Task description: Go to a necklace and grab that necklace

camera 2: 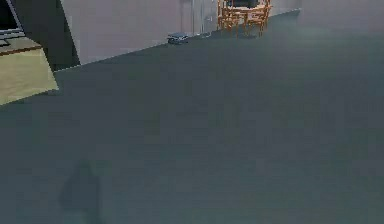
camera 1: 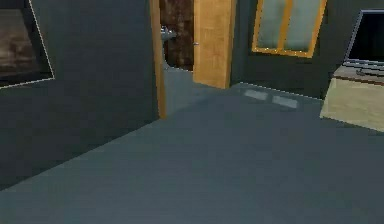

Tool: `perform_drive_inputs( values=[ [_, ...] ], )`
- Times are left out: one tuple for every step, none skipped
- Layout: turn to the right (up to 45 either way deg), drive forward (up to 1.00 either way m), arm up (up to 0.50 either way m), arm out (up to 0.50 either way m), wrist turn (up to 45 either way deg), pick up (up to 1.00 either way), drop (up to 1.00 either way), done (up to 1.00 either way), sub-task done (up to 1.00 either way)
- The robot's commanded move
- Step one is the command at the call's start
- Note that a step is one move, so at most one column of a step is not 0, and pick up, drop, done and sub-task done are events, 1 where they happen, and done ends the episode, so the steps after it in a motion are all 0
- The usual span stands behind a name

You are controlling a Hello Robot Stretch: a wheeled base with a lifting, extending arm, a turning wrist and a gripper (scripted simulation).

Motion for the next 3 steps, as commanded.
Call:
perform_drive_inputs(
  values=[
    [0.0, 1.00, 0.00, 0.00, 0.0, 0.00, 0.00, 0.00, 0.00],
    [0.0, 1.00, 0.00, 0.00, 0.0, 0.00, 0.00, 0.00, 0.00],
    [0.0, 0.65, 0.00, 0.00, 0.0, 0.00, 0.00, 0.00, 0.00]
  ],
)
